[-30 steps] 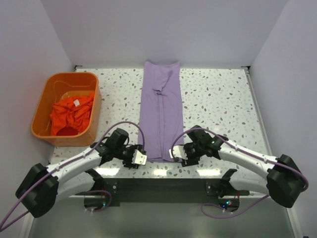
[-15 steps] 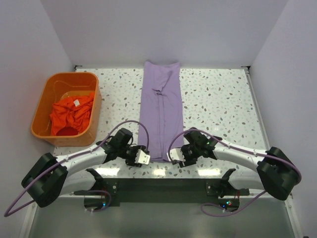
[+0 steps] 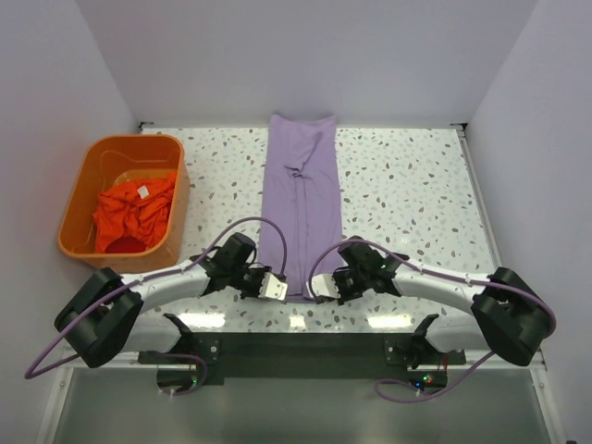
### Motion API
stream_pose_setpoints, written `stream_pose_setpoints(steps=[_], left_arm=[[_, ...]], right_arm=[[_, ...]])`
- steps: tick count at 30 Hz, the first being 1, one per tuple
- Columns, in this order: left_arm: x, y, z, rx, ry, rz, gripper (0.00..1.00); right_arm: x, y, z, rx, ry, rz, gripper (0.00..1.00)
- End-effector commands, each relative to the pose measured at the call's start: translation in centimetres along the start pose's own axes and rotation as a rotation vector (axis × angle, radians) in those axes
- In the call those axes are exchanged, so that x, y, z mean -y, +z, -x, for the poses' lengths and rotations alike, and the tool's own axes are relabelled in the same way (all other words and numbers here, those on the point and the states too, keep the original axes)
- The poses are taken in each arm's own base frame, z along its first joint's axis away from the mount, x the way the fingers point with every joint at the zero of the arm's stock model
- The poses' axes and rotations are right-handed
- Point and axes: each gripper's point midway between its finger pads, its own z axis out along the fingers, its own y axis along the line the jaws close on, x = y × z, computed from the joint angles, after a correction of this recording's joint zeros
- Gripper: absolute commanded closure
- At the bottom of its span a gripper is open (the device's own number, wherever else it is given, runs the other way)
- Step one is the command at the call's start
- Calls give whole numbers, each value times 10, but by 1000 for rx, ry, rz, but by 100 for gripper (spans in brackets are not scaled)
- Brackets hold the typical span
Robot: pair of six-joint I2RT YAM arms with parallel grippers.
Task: Fold and stack the t-shirts
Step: Fold the tshirt
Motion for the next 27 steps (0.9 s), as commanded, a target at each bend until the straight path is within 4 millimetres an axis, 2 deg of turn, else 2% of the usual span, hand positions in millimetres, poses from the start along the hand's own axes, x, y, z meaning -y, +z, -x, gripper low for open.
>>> stream_pose_setpoints(steps=[1,3,5,8,11,13,15,17,20,24,26,27], left_arm=[[2,-1,-16,-78,-2,-10,84],[-2,-4,-6,-57,5,-3,89],[-3,-6,7,-24,10,-5,99],[2,-7,25,14,37,-17,100],[19,-8,45,53,80,-49,100],[40,-6,55,68,88,-94,100],[45,-14,68,107,85,-79,100],[42,-25,79,139,83,-37,100],[39,-34,84,125,96,-21,100],[9,-45,91,139,125,54,100],[-6,-47,82,128,102,66,100],[-17,-51,86,130,106,85,100]], right_arm=[[-4,2,-15,-67,41,-2,100],[-3,-1,-8,-48,44,-14,100],[-4,-3,-1,-36,37,-13,100],[-12,-7,12,-12,31,-3,100],[-29,-11,30,17,26,18,100],[-45,-16,48,48,20,41,100],[-51,-22,59,72,44,37,100],[-48,-31,67,88,51,15,100],[-34,-40,71,82,43,-39,100],[-4,-49,77,106,26,-90,100],[13,-53,69,96,52,-114,100],[22,-53,69,97,38,-113,100]])
